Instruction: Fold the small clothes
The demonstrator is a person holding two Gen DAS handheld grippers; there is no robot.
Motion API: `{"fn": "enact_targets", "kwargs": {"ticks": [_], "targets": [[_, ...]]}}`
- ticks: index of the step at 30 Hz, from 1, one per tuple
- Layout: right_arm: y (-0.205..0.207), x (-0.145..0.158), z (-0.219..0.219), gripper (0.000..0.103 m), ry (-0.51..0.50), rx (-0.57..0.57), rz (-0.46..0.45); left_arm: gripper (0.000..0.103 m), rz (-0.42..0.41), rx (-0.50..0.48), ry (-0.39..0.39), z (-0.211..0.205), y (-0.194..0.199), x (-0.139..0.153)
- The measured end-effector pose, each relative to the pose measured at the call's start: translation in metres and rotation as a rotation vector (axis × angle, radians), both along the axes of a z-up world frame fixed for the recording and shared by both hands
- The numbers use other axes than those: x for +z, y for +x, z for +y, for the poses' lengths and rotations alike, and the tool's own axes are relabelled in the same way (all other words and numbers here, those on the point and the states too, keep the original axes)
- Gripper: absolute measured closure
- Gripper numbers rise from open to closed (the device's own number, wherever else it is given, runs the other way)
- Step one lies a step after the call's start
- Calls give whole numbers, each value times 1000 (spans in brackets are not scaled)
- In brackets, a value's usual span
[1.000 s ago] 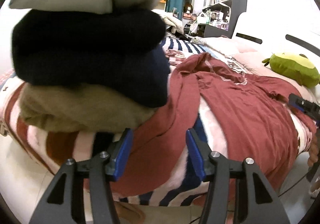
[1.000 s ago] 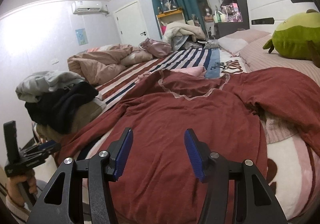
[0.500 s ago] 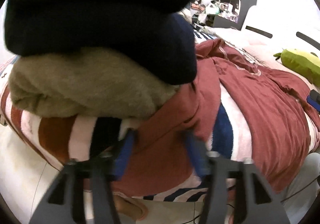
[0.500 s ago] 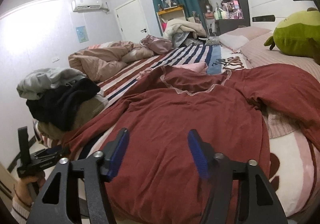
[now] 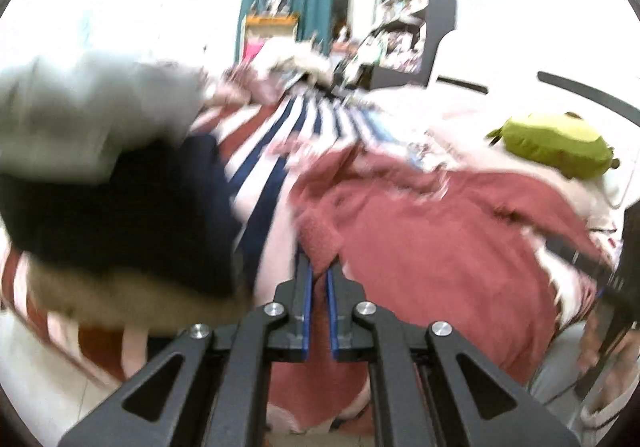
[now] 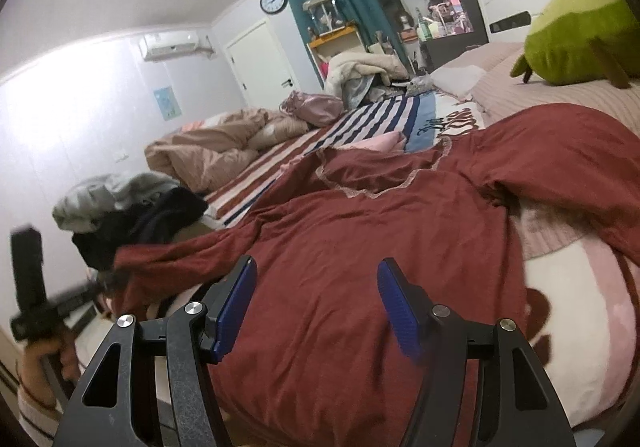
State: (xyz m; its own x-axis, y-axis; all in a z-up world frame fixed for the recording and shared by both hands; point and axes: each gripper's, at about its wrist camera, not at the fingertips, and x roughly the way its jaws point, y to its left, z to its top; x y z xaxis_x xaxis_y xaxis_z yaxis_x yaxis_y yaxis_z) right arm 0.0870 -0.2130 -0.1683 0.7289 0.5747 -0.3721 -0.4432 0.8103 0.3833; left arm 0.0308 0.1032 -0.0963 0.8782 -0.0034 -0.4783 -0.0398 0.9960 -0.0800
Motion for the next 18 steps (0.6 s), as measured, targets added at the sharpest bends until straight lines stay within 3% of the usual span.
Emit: {"fn": "enact_targets", "kwargs": {"ticks": [3, 6, 12, 15, 18], "targets": [[-7, 1, -28, 44, 48, -21, -19, 99, -57, -77, 19, -37, 19, 26], [-15, 5, -50, 44, 78, -33, -32, 99, -47, -223, -41, -82, 49, 33], [-29, 7, -96, 44, 48, -117, -43, 97, 125, -425, -174, -162, 104, -17], [-30, 4, -109, 43, 38, -139, -23, 85, 163, -489, -248, -176, 100, -33], [-29, 0, -110, 43, 27, -137, -5, 67, 120, -473, -218, -171, 83, -21]]}}
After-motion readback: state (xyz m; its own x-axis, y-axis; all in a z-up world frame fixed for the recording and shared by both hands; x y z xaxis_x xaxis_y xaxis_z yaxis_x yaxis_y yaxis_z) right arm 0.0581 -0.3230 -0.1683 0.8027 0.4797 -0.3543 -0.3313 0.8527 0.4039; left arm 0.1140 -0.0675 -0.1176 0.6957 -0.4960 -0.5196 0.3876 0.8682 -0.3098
